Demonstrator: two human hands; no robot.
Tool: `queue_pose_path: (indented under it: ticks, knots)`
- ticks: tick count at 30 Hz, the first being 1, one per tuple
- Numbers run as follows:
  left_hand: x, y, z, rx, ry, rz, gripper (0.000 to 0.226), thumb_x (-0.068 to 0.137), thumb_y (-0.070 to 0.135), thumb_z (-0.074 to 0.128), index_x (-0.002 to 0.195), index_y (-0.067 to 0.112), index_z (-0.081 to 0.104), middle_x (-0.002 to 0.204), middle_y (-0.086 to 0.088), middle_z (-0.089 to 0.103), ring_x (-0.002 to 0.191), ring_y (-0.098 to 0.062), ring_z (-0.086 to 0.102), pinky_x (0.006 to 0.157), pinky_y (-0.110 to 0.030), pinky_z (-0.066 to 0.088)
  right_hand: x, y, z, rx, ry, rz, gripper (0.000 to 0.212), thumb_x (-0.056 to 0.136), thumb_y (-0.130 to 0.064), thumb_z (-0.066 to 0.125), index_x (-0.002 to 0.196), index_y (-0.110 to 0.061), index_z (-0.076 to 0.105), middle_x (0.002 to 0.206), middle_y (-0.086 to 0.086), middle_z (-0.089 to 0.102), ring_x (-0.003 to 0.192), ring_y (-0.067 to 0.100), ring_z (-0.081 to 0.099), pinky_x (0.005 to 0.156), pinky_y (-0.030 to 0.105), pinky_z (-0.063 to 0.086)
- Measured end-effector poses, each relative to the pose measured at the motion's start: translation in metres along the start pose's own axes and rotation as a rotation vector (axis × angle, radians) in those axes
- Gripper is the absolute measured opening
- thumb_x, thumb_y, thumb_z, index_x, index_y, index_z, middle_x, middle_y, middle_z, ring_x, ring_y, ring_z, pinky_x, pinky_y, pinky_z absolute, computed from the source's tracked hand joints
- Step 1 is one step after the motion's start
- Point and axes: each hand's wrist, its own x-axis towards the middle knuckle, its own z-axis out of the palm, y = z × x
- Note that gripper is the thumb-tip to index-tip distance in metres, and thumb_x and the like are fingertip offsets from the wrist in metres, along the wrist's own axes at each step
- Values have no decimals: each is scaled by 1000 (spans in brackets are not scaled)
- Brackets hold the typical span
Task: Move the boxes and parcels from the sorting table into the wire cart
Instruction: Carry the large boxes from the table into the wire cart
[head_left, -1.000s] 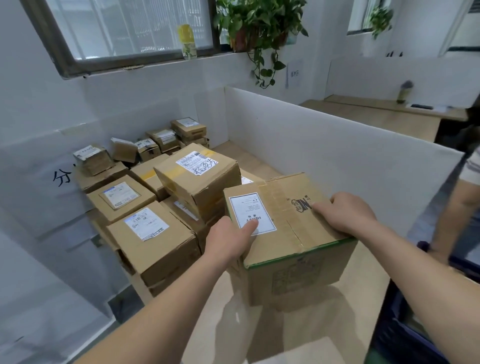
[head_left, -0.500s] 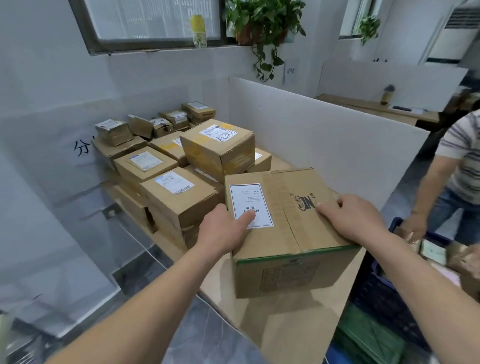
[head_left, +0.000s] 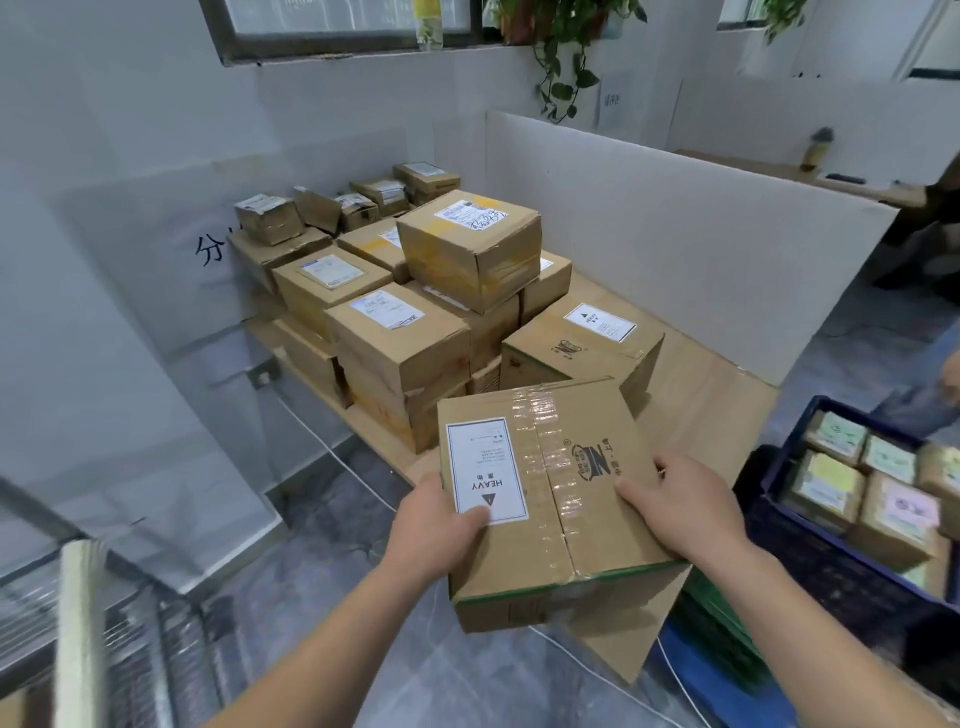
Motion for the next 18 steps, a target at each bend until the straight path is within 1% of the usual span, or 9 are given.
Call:
queue_pose_path:
  ticks: [2,4,6,8,11,13,15,16,18]
  knots:
    - [1,-9,7,15,-9,-45,46,85,28,70,126,16,53,127,0,65,112,-23,61,90,-37,53,5,8,14,2,-33,7,23,87,-49,66,106,-34,66,94,-8,67,84,18,61,63,32,47]
    - [3,-15,15,24,-14,-73,41,85,24,70,122,17,54,125,-1,65,112,-23,61,90,-36,52,11,15,26,-5,-67,7,26,86,-48,67,108,-34,66,94,-8,67,86,19,63,68,33,50]
    - [6,-19,20,34,-26,-95,32,86,21,69,113,21,53,122,0,66,110,-22,62,89,-36,53,19,20,33,-16,-106,0,29,86,-47,68,112,-32,67,91,-9,64,84,19,60,65,33,46]
    - [10,-20,26,45,-40,-125,30,86,18,69,110,23,52,121,0,66,109,-22,62,88,-34,52,27,25,38,-24,-155,-7,31,87,-45,69,114,-31,67,91,-9,63,83,18,58,63,32,43]
    - [18,-22,34,46,-48,-164,38,84,17,70,118,21,54,122,1,66,108,-21,62,89,-36,53,40,31,45,-36,-234,-34,35,87,-42,70,120,-32,64,100,-11,66,84,17,57,65,32,43]
    - [22,-21,37,41,-49,-197,42,84,18,72,120,23,52,121,4,66,108,-20,62,90,-37,54,48,33,47,-52,-292,-65,44,85,-41,71,127,-36,60,102,-12,66,88,18,59,66,31,44]
    - [25,-22,40,26,-43,-242,43,82,19,72,119,24,52,118,6,67,107,-19,63,90,-38,55,60,33,49,-86,-350,-106,55,80,-43,74,132,-42,55,110,-10,70,94,18,64,69,32,50]
    - [26,-22,40,13,-40,-267,43,81,19,72,118,25,52,117,6,67,107,-19,63,90,-39,55,65,32,51,-97,-377,-117,57,78,-45,75,131,-42,55,112,-9,71,96,18,65,73,33,54]
    - [29,-27,41,-45,-30,-312,47,77,23,74,118,25,52,116,7,67,105,-17,65,90,-40,57,76,30,56,-77,-415,-109,52,77,-46,77,126,-37,60,114,-7,72,100,19,66,80,35,56]
